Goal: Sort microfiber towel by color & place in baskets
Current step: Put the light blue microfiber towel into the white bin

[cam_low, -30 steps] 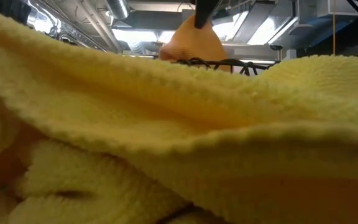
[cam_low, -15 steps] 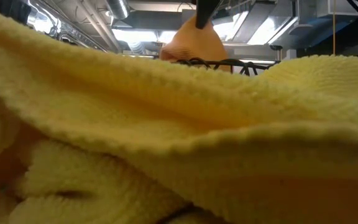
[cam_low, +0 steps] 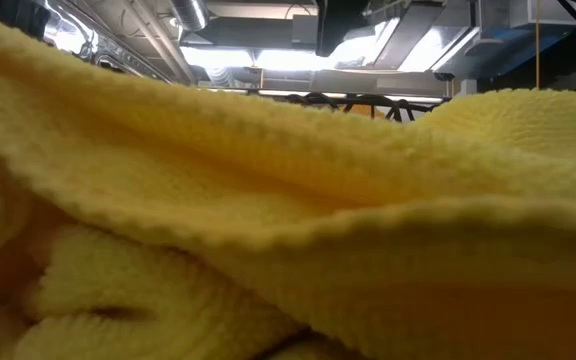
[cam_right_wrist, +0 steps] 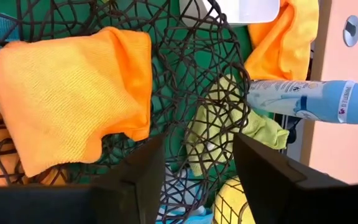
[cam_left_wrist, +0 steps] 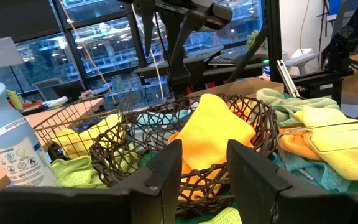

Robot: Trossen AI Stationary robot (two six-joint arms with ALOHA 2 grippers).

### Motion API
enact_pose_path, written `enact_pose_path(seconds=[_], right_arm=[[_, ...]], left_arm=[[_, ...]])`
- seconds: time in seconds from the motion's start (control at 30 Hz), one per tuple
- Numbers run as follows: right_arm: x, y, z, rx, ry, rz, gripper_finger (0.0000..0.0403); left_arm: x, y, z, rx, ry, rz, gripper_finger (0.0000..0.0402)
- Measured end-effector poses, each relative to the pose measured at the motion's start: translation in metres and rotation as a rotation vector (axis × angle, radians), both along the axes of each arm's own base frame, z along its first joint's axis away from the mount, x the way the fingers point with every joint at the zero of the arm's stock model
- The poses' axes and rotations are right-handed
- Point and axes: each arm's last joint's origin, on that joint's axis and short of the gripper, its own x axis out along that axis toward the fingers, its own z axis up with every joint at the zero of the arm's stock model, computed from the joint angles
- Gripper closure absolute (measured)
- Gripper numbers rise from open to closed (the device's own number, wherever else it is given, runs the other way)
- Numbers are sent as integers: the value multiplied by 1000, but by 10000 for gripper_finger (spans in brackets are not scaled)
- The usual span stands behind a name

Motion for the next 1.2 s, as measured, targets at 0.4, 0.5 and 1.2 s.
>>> enact_pose_path(seconds=[0.4,0.5,1.2], right_arm=[[-19,-3,28,7,-68,18,219],[-32,-5,44,14,-112,18,219],[-119,-20,125,67,-382,-4,220]], left_arm=[[0,2,1,-105,-8,68,280],[0,2,1,-109,-8,68,280],[-1,8,8,-204,-103,267,280]])
